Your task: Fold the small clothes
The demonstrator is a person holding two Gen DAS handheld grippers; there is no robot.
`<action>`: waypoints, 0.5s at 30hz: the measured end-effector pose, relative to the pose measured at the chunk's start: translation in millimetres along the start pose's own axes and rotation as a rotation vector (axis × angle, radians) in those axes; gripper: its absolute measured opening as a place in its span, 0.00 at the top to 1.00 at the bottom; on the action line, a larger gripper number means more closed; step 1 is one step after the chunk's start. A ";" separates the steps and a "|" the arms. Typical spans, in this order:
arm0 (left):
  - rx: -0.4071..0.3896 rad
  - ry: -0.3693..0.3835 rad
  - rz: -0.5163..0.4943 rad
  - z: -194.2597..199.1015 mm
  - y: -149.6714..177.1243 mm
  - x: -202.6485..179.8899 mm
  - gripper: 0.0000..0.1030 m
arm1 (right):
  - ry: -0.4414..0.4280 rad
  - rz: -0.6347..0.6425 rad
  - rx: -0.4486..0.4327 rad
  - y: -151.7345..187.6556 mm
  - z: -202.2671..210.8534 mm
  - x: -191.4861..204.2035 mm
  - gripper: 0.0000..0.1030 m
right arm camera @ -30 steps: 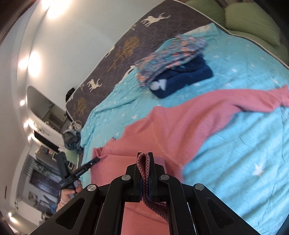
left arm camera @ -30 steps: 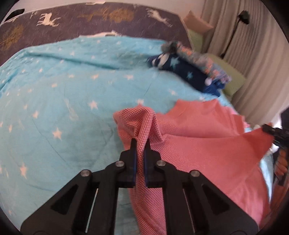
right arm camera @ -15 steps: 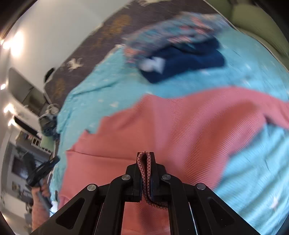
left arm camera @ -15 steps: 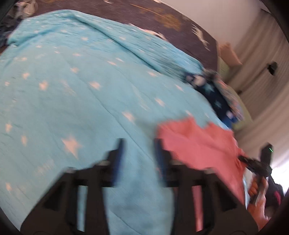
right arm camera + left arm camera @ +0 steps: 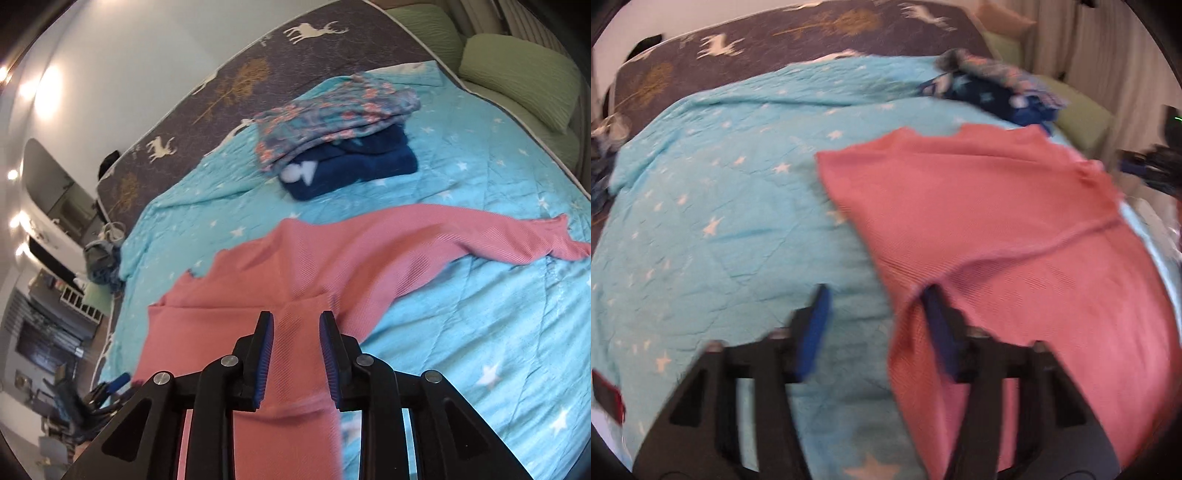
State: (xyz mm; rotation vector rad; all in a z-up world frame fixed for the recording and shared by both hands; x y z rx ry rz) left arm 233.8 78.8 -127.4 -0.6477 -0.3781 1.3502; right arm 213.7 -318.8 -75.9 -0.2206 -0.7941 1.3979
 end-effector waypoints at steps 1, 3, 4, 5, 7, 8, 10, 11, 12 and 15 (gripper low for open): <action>0.003 0.005 0.036 -1.5 -0.7 5.0 0.60 | -0.008 0.006 0.006 2.3 -1.0 2.9 0.75; -0.021 -0.006 0.121 -3.8 -6.7 13.4 0.60 | -0.022 0.014 0.022 7.5 -5.3 9.6 0.75; -0.034 -0.021 0.140 -1.3 -5.8 16.5 0.60 | -0.025 0.014 0.028 10.1 -6.6 10.9 0.75; -0.050 -0.035 0.153 1.8 -3.6 18.8 0.60 | -0.024 0.011 0.036 14.5 -6.4 10.5 0.75; -0.083 -0.075 0.188 13.0 6.9 27.1 0.60 | -0.022 0.004 0.042 19.2 -5.8 8.2 0.75; -0.089 -0.077 0.215 16.1 10.9 32.4 0.58 | -0.019 -0.004 0.051 23.1 -4.8 4.6 0.75; -0.085 -0.058 0.285 15.9 16.8 44.3 0.55 | -0.014 -0.015 0.067 28.8 -5.1 -1.4 0.75; -0.076 -0.049 0.307 14.7 18.9 47.2 0.54 | -0.006 -0.022 0.081 32.9 -7.0 -5.3 0.75; -0.068 -0.049 0.319 13.5 19.8 47.9 0.54 | -0.002 -0.025 0.089 35.6 -8.1 -7.4 0.75; -0.071 -0.046 0.290 19.0 16.6 36.8 0.55 | -0.011 -0.037 0.107 43.7 -9.9 -9.8 0.75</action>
Point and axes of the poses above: each gripper's, at about its wrist camera, not at the fingertips, and z roughly against the way its jaws point, x to its left, y to its underside, the point moved 6 cm from there along -z, roughly the way its jaws point, and after that the axes turned 9 degrees about z, right-handed, at the moved point
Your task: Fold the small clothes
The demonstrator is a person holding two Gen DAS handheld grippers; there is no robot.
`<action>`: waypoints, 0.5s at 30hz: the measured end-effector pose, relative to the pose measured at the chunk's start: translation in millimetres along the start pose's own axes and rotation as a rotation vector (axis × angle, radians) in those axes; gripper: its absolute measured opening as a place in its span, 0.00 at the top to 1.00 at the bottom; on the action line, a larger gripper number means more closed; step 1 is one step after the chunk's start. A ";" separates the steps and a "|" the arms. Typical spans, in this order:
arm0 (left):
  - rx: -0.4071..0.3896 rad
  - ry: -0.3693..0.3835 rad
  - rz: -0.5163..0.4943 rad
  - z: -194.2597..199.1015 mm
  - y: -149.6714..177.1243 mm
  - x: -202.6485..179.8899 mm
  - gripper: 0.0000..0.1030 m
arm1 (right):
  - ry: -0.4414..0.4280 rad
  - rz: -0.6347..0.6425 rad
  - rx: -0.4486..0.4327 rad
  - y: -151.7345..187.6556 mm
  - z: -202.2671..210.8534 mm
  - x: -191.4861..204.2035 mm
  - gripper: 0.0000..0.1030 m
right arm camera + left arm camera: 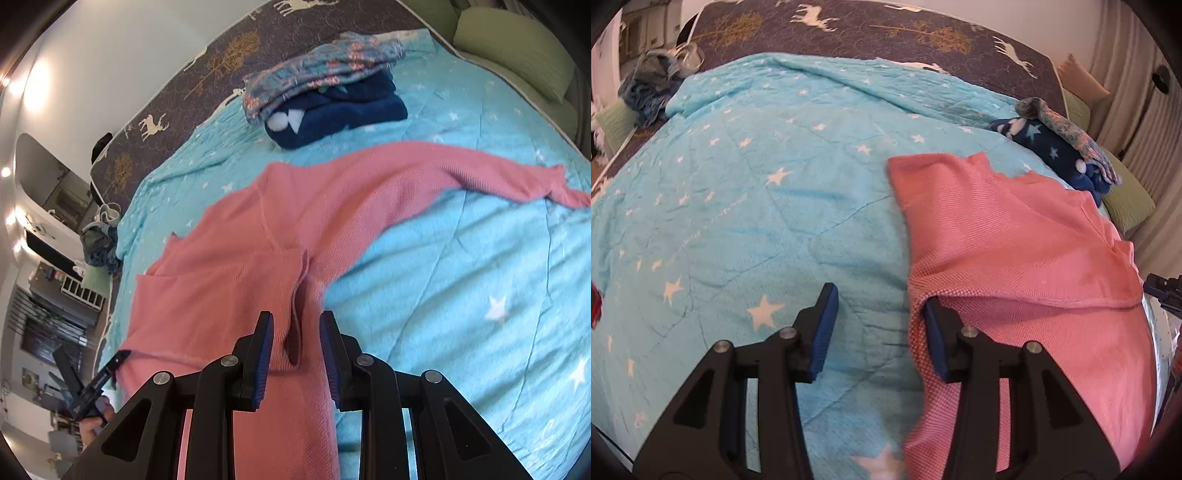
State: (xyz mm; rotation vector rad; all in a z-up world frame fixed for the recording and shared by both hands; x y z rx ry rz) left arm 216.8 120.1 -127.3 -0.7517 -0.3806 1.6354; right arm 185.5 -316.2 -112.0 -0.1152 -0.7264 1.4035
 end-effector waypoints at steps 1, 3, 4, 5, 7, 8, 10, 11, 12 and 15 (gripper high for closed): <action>0.000 0.015 -0.003 3.6 -0.9 -4.8 0.55 | -0.005 0.003 0.000 1.6 0.3 0.5 0.75; -0.011 0.099 -0.002 17.0 -7.6 -12.7 0.55 | -0.008 0.023 -0.001 2.9 2.0 3.2 0.75; -0.025 0.138 0.000 23.8 -13.1 -16.0 0.55 | -0.008 0.029 0.000 3.1 2.0 3.8 0.75; -0.041 0.169 -0.001 29.5 -19.2 -18.1 0.52 | -0.011 0.036 0.004 3.1 0.9 4.5 0.75; -0.057 0.186 -0.021 29.7 -34.5 -20.9 0.40 | -0.016 0.035 0.011 2.0 -3.5 4.3 0.75; -0.062 0.172 -0.028 23.8 -42.9 -20.4 0.38 | -0.018 0.030 0.015 1.7 -6.0 4.1 0.75; -0.027 0.131 -0.034 -7.3 -61.8 -14.2 0.38 | -0.035 0.018 0.021 1.4 -12.1 5.3 0.75; -0.003 0.117 -0.027 -21.9 -66.9 -11.0 0.38 | -0.041 0.017 0.023 1.4 -13.5 6.6 0.75; 0.041 0.113 -0.008 -44.9 -73.3 -6.8 0.38 | -0.048 0.017 0.024 1.7 -15.5 8.3 0.75; 0.138 0.188 0.073 -91.7 -85.6 -3.6 0.39 | -0.054 0.024 0.024 1.9 -18.0 12.9 0.75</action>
Point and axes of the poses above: each gripper's, at about its wrist camera, not at the fingertips, and z roughly against the way its jaws point, x to its left, y to its underside, the point moved 6 cm from there along -z, roughly the way its jaws point, and after that the axes turned 9 degrees about z, right-handed, at the moved point
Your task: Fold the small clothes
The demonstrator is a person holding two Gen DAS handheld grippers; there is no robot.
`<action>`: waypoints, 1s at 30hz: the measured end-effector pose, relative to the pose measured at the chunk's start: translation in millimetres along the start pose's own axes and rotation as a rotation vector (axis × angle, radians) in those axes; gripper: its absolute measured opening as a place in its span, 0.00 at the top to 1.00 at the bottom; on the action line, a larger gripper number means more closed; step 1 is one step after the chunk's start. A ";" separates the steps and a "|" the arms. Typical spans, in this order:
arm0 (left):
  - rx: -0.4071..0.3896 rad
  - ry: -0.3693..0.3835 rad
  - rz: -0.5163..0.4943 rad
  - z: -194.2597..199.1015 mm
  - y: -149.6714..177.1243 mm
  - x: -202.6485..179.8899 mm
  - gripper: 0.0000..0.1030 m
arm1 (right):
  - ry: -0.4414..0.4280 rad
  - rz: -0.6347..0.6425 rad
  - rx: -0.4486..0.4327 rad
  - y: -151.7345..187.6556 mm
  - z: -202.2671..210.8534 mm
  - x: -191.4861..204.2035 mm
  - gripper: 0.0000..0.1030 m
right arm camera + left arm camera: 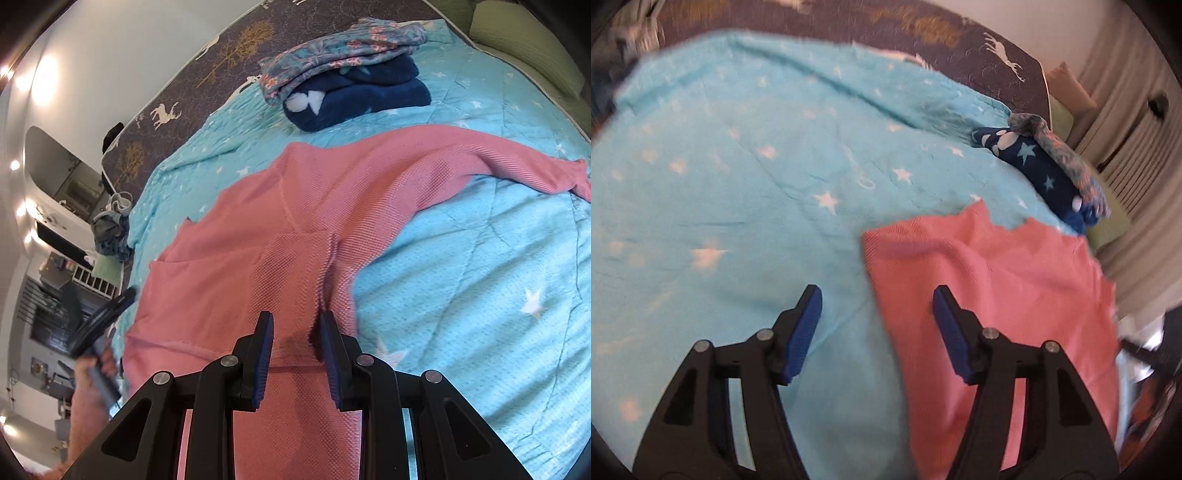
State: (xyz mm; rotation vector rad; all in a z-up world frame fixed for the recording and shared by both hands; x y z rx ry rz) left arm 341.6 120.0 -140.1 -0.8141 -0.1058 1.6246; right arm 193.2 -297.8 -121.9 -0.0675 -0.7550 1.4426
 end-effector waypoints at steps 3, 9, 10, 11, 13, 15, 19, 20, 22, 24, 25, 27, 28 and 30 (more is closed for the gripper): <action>0.005 0.069 0.048 -20.7 -14.0 -4.9 0.64 | 0.010 -0.004 -0.005 -2.5 0.9 -2.2 0.75; -0.151 0.037 -0.046 10.2 -42.5 -26.2 0.95 | 0.027 -0.033 -0.019 -8.3 1.2 -11.1 0.75; -0.150 0.003 -0.075 10.8 -42.7 -25.8 0.95 | 0.027 -0.037 -0.020 -8.5 0.8 -12.0 0.75; -0.153 -0.041 -0.097 9.8 -42.1 -23.7 0.96 | 0.027 -0.041 -0.021 -8.4 0.2 -12.9 0.75; -0.166 -0.190 -0.147 3.7 -43.6 -10.6 0.98 | 0.018 -0.054 -0.022 -7.1 -1.1 -15.0 0.75; -0.128 -0.188 -0.101 3.4 -42.1 5.1 0.98 | 0.006 -0.072 -0.025 -4.8 0.2 -17.3 0.75; -0.165 -0.118 -0.061 34.3 -36.2 -0.2 0.98 | 0.045 -0.112 -0.060 -5.7 14.9 -37.3 0.73; -0.169 -0.099 -0.078 40.7 -34.3 -8.3 0.97 | 0.058 -0.133 -0.076 -7.0 20.5 -45.5 0.70; -0.169 -0.036 -0.149 54.0 -23.6 -41.3 0.88 | 0.092 -0.198 -0.126 -11.3 35.5 -71.8 0.66; -0.164 0.031 -0.226 61.8 -5.5 -78.7 0.68 | 0.117 -0.251 -0.160 -14.7 45.7 -94.4 0.64; -0.162 0.063 -0.257 63.0 3.7 -95.5 0.57 | 0.123 -0.279 -0.170 -16.5 49.4 -105.3 0.63; -0.129 0.118 -0.321 55.2 23.7 -129.0 0.53 | 0.107 -0.376 -0.198 -17.3 57.0 -132.8 0.61; -0.101 0.143 -0.342 47.1 34.7 -144.3 0.53 | 0.086 -0.416 -0.210 -16.0 58.4 -142.5 0.60; -0.045 0.168 -0.356 28.5 51.3 -163.4 0.53 | 0.038 -0.511 -0.225 -12.2 60.0 -164.1 0.58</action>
Point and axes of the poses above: each gripper's, at about its wrist camera, not at the fingertips, and z roughly against the way its jaws point, x to its left, y to its underside, the point moved 6 cm from there along -z, roughly the way its jaws point, and after that the axes turned 9 degrees about z, right-handed, at the moved point
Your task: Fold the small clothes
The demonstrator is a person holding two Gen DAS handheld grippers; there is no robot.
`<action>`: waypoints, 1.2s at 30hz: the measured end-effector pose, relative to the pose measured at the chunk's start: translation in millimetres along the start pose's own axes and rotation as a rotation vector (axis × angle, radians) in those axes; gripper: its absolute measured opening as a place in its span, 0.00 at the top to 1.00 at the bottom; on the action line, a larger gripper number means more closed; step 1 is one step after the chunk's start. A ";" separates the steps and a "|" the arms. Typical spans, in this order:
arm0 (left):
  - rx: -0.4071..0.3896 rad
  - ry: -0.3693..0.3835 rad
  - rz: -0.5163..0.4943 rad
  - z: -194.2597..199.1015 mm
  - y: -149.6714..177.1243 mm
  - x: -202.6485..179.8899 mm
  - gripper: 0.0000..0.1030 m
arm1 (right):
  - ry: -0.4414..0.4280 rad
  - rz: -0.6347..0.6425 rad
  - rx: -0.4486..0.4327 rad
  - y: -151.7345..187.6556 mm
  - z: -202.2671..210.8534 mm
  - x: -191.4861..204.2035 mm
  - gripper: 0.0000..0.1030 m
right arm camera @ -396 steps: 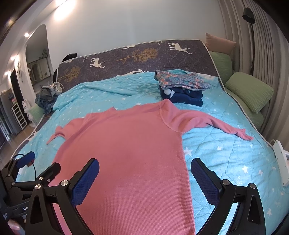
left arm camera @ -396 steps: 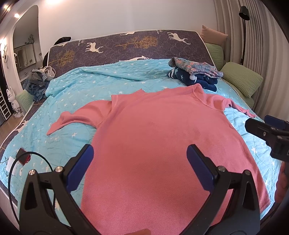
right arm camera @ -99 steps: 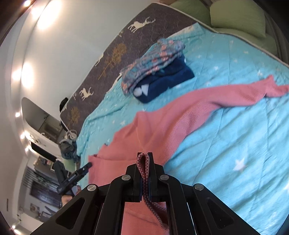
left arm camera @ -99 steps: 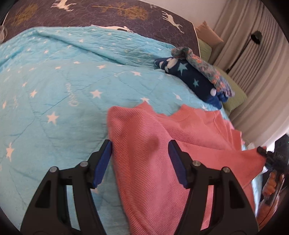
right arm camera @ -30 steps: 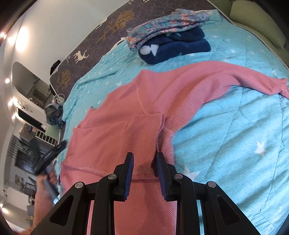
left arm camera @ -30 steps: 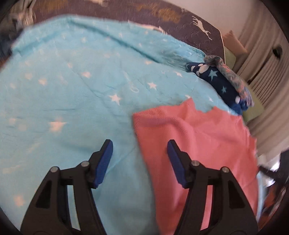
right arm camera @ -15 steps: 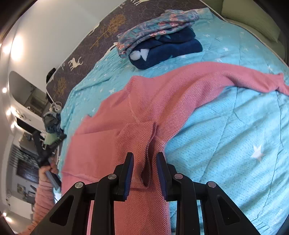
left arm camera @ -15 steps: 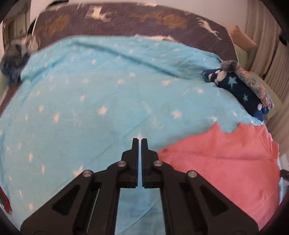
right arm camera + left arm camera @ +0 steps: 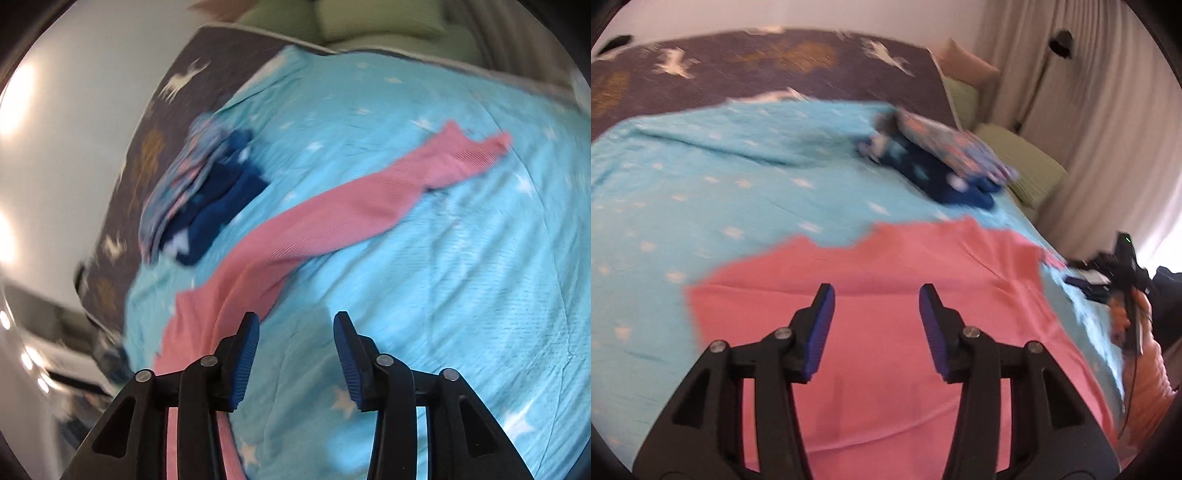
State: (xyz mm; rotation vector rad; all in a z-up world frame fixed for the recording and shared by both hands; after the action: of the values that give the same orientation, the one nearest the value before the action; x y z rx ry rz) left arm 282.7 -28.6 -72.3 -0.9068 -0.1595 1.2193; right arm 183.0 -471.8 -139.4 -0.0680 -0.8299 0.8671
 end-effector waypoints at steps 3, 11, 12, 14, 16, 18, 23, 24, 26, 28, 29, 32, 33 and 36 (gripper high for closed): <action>0.092 0.022 0.011 -34.0 19.9 -15.6 0.53 | -0.037 -0.089 0.002 -5.2 -3.3 -20.6 0.54; 0.136 -0.001 0.033 -58.4 45.4 -17.6 0.52 | -0.087 -0.220 -0.065 -49.1 -26.6 -59.0 0.38; 0.137 0.003 0.043 -59.3 45.6 -16.2 0.52 | -0.078 -0.253 -0.085 -57.5 -30.9 -66.4 0.38; 0.137 0.011 0.055 -62.0 47.0 -12.9 0.52 | -0.055 -0.272 -0.097 -68.5 -38.6 -70.9 0.75; 0.133 0.012 0.058 -63.5 49.0 -12.2 0.52 | -0.058 -0.222 -0.075 -77.3 -44.7 -60.5 0.95; 0.126 0.008 0.051 -64.4 49.8 -13.2 0.52 | -0.077 -0.130 -0.129 -83.9 -31.6 -30.3 0.96; 0.117 0.006 0.064 -61.4 46.5 -12.7 0.52 | -0.248 0.231 -0.189 -68.4 6.2 116.7 0.96; 0.105 0.005 0.093 -55.6 44.9 -9.6 0.52 | -0.294 0.299 -0.184 -56.7 10.2 146.4 0.95; 0.080 -0.001 0.141 -44.1 42.3 -3.3 0.52 | -0.394 0.472 -0.134 -18.7 13.2 210.3 0.92; 0.045 -0.008 0.190 -24.7 42.0 7.1 0.51 | -0.476 0.676 -0.025 35.1 9.7 264.1 0.71; 0.028 -0.015 0.207 -14.9 43.5 13.3 0.49 | -0.488 0.762 0.051 61.5 3.7 280.8 0.46; -0.014 -0.061 0.244 12.8 51.7 33.6 0.45 | -0.461 0.883 0.152 108.4 -4.7 288.8 0.37; -0.018 -0.074 0.247 20.1 55.4 38.9 0.45 | -0.437 0.894 0.148 111.3 -4.4 280.4 0.37; -0.017 -0.089 0.250 31.4 63.7 45.3 0.45 | -0.296 0.817 0.105 91.8 -7.0 236.9 0.37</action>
State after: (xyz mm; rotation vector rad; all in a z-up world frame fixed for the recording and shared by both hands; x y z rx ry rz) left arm 235.4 29.7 -110.5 -0.9063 -0.1307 1.4934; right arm 214.1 -243.5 -31.9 -0.1986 -1.0456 1.7184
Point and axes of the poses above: each gripper's, at about its wrist camera, not at the fingertips, and z roughly against the way its jaws point, x to its left, y to its underside, the point moved 6 cm from there along -z, roughly the way its jaws point, and after that the axes turned 9 degrees about z, right-handed, at the moved point
